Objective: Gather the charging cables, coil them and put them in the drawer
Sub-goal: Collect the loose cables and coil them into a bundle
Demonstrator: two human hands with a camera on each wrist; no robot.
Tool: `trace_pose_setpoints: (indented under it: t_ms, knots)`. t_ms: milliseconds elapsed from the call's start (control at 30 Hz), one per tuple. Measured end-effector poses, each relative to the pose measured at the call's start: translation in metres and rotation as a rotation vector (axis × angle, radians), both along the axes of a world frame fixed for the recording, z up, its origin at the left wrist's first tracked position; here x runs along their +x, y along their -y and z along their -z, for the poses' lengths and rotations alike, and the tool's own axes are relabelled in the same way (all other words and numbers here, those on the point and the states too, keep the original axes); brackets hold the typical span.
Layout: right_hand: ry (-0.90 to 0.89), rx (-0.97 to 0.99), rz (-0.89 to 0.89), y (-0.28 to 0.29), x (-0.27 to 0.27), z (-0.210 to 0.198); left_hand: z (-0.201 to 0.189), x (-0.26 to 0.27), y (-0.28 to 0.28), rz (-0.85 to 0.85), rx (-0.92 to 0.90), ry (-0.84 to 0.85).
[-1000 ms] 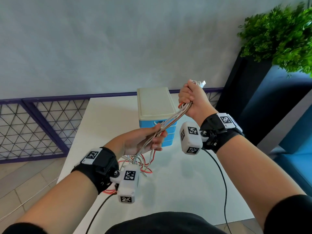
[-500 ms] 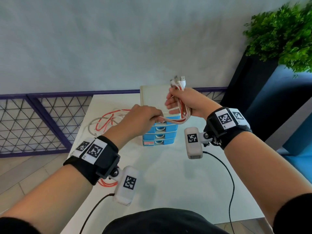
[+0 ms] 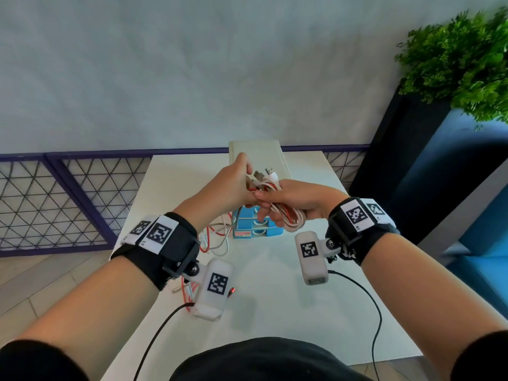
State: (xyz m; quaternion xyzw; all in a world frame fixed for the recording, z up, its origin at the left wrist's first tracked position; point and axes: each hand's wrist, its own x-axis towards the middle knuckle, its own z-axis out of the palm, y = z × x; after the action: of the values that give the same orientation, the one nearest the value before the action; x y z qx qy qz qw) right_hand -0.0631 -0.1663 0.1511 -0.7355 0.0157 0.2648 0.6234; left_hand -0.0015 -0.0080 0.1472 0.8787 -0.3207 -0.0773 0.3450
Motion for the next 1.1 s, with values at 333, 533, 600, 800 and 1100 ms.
trace_pose_setpoints:
  t_ms: [333, 533, 600, 800, 1100]
  knots:
    - [0.053, -0.182, 0.058, 0.015, 0.003, -0.009, 0.017, 0.009, -0.020, 0.161, 0.051, -0.356]
    - [0.145, -0.119, 0.227, 0.020, 0.008, -0.010, 0.039, 0.025, -0.032, 0.178, -0.021, -0.253]
    - [0.171, -0.108, 0.290, 0.021, 0.012, -0.014, 0.049, 0.027, -0.036, 0.188, -0.040, -0.241]
    - [0.225, -0.243, 0.418, 0.026, 0.016, -0.019, 0.075, 0.033, -0.050, -0.042, -0.112, -0.292]
    - [0.291, -0.560, 0.587, 0.018, 0.022, -0.018, 0.082, 0.023, -0.056, 0.104, -0.036, -0.482]
